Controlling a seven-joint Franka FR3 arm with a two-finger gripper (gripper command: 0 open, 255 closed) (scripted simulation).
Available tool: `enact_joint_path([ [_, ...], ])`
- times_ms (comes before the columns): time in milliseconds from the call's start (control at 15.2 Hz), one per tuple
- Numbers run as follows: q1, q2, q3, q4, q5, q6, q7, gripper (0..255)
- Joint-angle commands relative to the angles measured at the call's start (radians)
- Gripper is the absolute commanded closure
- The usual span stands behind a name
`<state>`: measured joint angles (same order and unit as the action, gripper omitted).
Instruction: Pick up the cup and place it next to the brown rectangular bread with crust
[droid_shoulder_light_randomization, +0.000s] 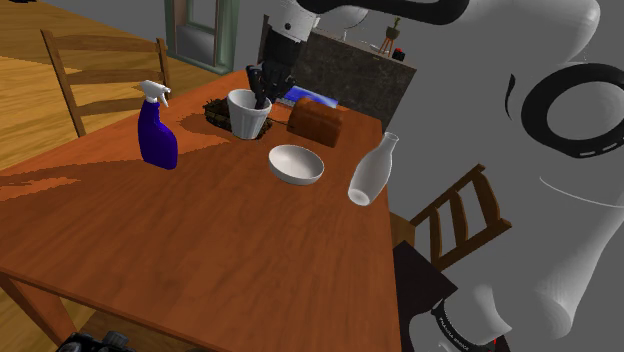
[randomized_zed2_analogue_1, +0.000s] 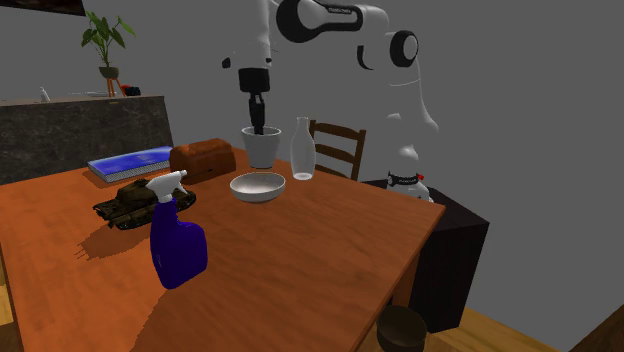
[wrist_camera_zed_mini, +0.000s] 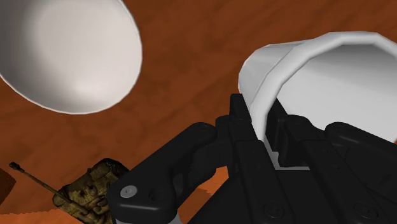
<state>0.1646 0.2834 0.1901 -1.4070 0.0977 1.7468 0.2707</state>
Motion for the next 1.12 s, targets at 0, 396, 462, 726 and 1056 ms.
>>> enact_joint_path([
  [0,-0.001,0.002,-0.001,0.033,-0.001,-0.032,0.001,255],
  [396,-0.063,-0.056,-0.030,-0.022,0.021,-0.045,-0.087,255],
  [462,-0.077,-0.068,-0.037,-0.038,0.026,-0.044,-0.109,255],
  [726,-0.134,-0.107,-0.072,-0.087,0.041,-0.048,-0.201,255],
  [1056,-0.202,-0.133,-0.118,-0.116,0.053,-0.062,-0.314,255],
])
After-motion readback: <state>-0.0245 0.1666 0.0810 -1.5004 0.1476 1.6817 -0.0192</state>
